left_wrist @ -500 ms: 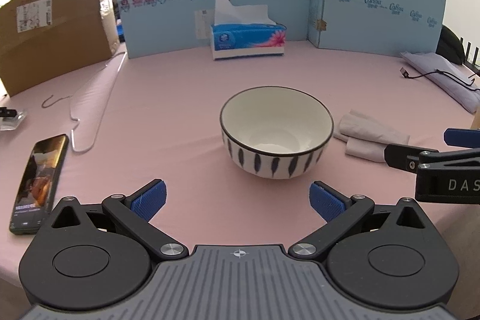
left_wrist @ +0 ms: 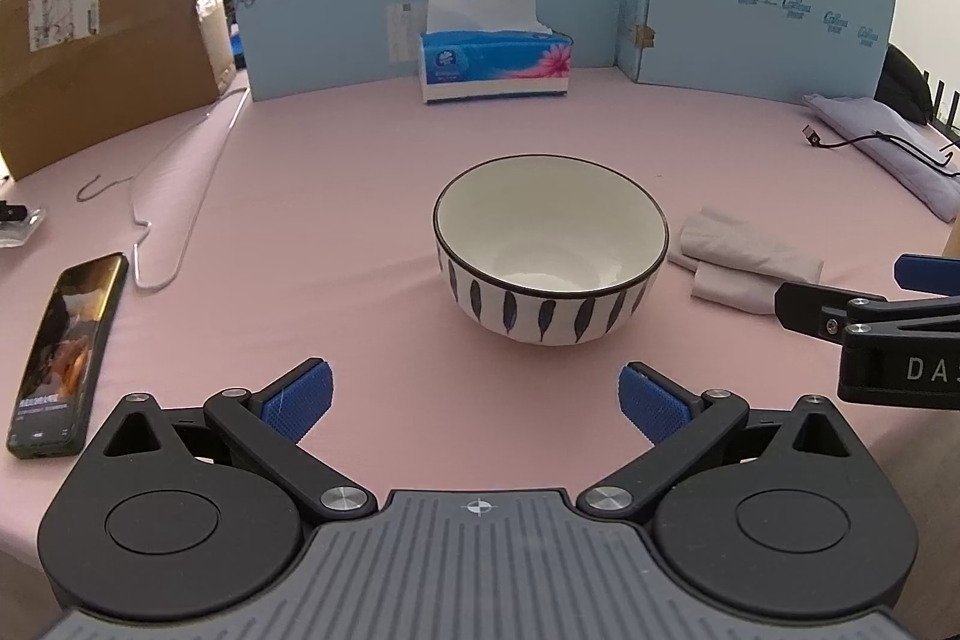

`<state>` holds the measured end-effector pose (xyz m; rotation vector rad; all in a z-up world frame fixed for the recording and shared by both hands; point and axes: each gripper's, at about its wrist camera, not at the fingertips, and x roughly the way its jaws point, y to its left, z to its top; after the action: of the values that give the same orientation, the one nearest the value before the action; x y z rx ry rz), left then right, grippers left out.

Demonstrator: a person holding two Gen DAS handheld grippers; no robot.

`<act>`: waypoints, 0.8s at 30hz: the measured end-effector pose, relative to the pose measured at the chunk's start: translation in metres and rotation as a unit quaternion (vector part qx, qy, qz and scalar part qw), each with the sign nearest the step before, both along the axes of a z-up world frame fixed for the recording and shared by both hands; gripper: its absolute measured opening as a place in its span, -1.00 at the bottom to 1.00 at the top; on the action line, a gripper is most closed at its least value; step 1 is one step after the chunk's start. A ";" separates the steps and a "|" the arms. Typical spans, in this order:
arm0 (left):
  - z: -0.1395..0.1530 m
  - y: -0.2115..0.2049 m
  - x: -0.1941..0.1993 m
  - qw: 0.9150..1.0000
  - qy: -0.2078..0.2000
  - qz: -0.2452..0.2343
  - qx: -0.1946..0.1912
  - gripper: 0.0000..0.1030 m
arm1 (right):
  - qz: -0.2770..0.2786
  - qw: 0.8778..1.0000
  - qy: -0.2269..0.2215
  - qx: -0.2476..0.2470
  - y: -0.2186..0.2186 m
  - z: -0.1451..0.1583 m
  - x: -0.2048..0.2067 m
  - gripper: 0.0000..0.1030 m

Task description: Clean bowl

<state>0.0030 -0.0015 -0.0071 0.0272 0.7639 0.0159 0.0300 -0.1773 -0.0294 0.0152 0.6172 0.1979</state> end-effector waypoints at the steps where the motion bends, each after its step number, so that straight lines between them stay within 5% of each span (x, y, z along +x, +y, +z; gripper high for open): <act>1: 0.000 0.000 0.000 1.000 0.000 0.000 -0.001 1.00 | 0.000 1.000 0.000 -0.001 0.000 0.000 0.001 1.00; 24: -0.007 -0.003 0.006 1.000 0.012 0.000 -0.008 1.00 | -0.001 1.000 0.007 -0.007 0.000 0.001 0.005 1.00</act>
<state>0.0091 -0.0041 -0.0136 0.0120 0.7871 0.0105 0.0354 -0.1771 -0.0280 0.0033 0.6320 0.1906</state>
